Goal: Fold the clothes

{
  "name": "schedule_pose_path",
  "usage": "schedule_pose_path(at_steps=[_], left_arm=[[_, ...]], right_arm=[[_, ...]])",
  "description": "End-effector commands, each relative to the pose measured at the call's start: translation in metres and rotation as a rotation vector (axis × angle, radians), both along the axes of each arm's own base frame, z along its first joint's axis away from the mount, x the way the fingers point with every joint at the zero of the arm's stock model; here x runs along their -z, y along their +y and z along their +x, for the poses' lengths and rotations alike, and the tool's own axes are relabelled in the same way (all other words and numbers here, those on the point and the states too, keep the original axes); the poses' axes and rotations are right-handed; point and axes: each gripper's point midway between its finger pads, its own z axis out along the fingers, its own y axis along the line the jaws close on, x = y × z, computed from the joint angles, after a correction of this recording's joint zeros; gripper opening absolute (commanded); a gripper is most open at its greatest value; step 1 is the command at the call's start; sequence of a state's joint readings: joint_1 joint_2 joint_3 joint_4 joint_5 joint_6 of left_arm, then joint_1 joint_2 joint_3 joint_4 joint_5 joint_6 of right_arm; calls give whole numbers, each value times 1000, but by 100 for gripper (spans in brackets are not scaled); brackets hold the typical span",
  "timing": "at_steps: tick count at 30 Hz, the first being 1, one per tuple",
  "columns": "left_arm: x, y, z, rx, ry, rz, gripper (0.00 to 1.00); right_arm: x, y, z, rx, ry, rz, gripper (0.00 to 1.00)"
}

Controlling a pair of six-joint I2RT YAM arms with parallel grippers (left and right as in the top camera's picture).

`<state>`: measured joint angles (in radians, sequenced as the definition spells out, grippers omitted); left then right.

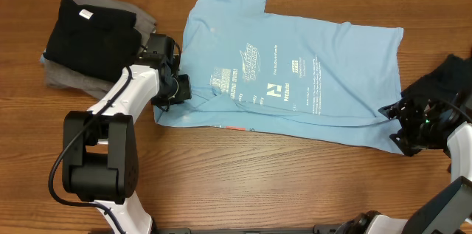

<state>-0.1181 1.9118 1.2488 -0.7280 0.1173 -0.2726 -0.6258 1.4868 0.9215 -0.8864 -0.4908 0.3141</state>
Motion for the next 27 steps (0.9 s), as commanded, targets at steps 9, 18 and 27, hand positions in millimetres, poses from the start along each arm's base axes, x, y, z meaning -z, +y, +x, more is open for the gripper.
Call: schedule_pose_path(at_steps=[9, 18, 27], left_arm=[[-66, -12, 27, -20, -52, -46, 4], [-82, -40, 32, 15, -75, -164, 4], [-122, -50, 64, 34, -207, -209, 4]], right_arm=[[2, 2, -2, -2, 7, 5, 81], [2, 1, -1, -2, 5, 3, 81], [2, 1, 0, -2, 1, 0, 81]])
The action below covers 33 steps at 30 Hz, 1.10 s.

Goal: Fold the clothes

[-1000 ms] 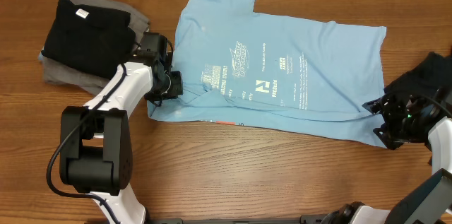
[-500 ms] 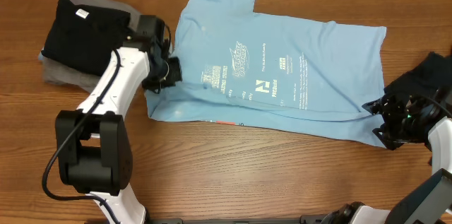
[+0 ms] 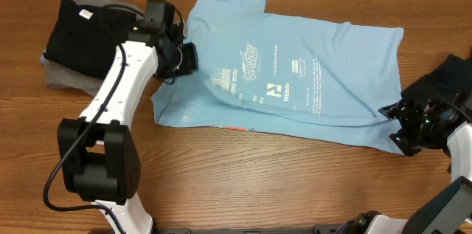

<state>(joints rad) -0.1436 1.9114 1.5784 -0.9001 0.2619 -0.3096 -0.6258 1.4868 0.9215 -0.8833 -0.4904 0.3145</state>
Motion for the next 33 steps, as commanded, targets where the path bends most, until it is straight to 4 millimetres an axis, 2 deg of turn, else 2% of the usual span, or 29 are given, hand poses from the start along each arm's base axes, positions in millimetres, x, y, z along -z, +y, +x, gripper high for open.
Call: schedule_pose_path(at_steps=[1, 5, 14, 15, 16, 17, 19, 20, 23, 28, 30, 33], left_arm=[[-32, -9, 17, 4, -97, -46, 4], [-47, -18, 33, 18, -173, -91, 4], [-57, -26, 47, 31, -247, -111, 4], [-57, -26, 47, 31, -247, -110, 7], [-56, -26, 46, 30, -243, -107, 18], [-55, -25, 44, 28, -235, -103, 34], [-48, -19, 39, 13, -203, -68, 51], [-44, -14, 35, 5, -182, -40, 53], [-30, 8, 18, -17, -104, 80, 56], [-2, 57, -27, -58, 86, 346, 57], [12, 66, -45, -53, 152, 397, 59], [41, 69, -66, -34, 223, 406, 63]], right_arm=[[2, 1, -1, -3, 3, 2, 81], [2, 1, 0, -3, 0, 0, 81], [2, 1, 0, -3, 0, 0, 81], [2, 1, 0, -3, 0, 0, 81], [2, 1, 0, -3, 0, 0, 81], [2, 1, 0, -3, 0, 0, 81], [2, 1, 0, -3, 1, 0, 82], [2, 1, 0, -3, 0, 0, 82], [3, -1, -2, 1, 12, -13, 83], [9, -7, -10, 39, 74, -37, 86], [9, -6, -11, 40, 76, -35, 87], [9, -5, -13, 40, 84, -30, 87]])
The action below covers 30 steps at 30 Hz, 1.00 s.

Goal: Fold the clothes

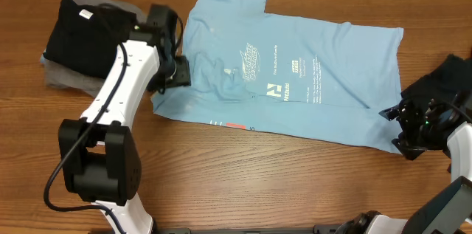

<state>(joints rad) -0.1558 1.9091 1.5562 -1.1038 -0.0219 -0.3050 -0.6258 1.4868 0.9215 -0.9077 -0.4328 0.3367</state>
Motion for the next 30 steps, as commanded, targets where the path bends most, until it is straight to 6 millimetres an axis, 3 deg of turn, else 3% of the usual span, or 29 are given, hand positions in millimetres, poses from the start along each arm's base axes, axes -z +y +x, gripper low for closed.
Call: schedule_pose_path(at_steps=[1, 5, 6, 11, 18, 23, 26, 28, 30], left_arm=[[27, 19, -25, 14, 60, 97, 67], [62, 16, -36, 22, 64, 73, 73], [69, 16, -39, 24, 64, 72, 65], [82, 29, -47, 9, 75, 118, 4], [77, 98, -70, -299, 148, 232, 4], [78, 125, -81, -405, 188, 190, 4], [81, 116, -75, -378, 179, 77, 4], [82, 94, -64, -289, 153, -62, 4], [79, 68, -54, -189, 118, -203, 15]], right_arm=[[4, 0, -4, 11, 27, -5, 87], [4, 1, -6, 10, 33, -1, 87], [4, 1, -6, 10, 33, 0, 87], [5, -1, -7, 8, 38, -11, 87], [6, 0, -10, 1, 54, -11, 86], [13, 6, -20, -53, 90, -25, 82], [16, 6, -21, -54, 92, -31, 82], [16, 4, -18, -53, 78, -41, 82], [15, 2, -15, -52, 67, -48, 83]])
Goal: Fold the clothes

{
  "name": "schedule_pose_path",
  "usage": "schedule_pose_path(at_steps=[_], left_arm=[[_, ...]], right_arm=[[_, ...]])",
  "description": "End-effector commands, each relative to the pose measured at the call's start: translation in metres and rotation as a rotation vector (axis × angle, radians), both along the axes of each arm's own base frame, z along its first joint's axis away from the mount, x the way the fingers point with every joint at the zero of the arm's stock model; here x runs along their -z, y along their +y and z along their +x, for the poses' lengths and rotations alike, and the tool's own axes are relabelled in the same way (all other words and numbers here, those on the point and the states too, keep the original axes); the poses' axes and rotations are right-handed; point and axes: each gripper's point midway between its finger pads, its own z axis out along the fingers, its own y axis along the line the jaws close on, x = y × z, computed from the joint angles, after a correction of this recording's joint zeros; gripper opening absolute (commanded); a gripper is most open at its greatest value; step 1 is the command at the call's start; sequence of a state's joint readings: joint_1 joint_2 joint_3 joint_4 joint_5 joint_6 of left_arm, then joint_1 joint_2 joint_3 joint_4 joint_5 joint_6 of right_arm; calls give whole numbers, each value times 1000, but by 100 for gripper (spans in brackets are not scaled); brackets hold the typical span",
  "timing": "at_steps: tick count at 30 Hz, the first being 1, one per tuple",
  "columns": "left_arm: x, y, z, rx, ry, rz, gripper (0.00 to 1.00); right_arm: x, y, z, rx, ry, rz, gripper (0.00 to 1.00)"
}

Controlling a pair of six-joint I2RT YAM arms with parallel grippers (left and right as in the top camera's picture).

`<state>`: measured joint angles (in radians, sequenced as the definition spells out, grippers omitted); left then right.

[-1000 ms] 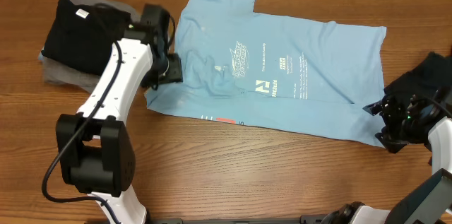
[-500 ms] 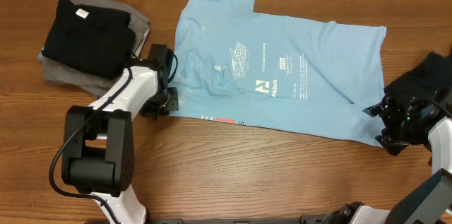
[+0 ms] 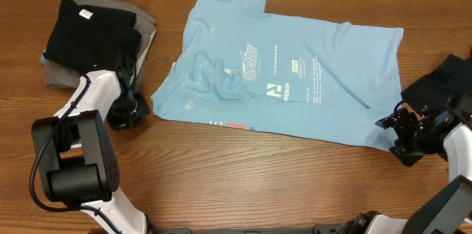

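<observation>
A light blue T-shirt (image 3: 295,71) with a printed chest lies spread flat across the table, collar end to the left. Its lower left part is rumpled. My left gripper (image 3: 133,110) rests on the wood just left of the shirt's lower left corner, apart from the cloth and holding nothing. My right gripper (image 3: 394,136) sits at the shirt's lower right corner, touching its edge. Whether it grips the cloth does not show from overhead.
A stack of folded clothes (image 3: 92,31), black on grey, lies at the back left, close behind the left arm. A dark garment (image 3: 450,79) lies at the right edge, behind the right arm. Bare wood runs along the table's front.
My left gripper was on the shirt's left edge; now it is off the cloth, lower and further left on the wood. The right gripper has shifted slightly down at its corner.
My left gripper was at the shirt's folded-over lower left corner, then higher at the left sleeve area, then on the left edge with the bottom hem laid out flatter. Now the shirt lies spread and the left gripper is off it. The right gripper stayed at the lower right corner.
</observation>
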<state>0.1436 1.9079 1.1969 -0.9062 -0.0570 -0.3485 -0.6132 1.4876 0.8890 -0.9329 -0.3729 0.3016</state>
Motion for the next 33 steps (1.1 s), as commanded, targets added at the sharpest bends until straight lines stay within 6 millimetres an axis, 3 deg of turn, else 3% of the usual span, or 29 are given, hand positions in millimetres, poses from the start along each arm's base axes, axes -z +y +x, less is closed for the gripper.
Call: schedule_pose_path(at_steps=[1, 4, 6, 11, 22, 27, 33], left_arm=[[-10, -55, 15, 174, -101, -292, 23], [-12, -68, 17, 232, -115, -335, 42], [-11, -71, 19, 248, -123, -329, 46], [-18, -90, 19, 264, -132, -401, 42], [-47, -83, 30, 254, -212, -362, 53], [-25, -64, 23, 273, -152, -203, 52], [12, -74, 5, 299, -89, -190, 48]], right_arm=[[1, -3, 2, -16, -7, -22, 83], [1, -2, 1, -16, -5, -21, 83], [1, -2, 2, -16, -5, -21, 83], [1, -2, 1, -16, -4, -20, 83], [1, -3, 2, -16, -9, -24, 83], [1, -3, 2, -16, -9, -23, 82], [1, -2, 2, -16, -7, -22, 82]])
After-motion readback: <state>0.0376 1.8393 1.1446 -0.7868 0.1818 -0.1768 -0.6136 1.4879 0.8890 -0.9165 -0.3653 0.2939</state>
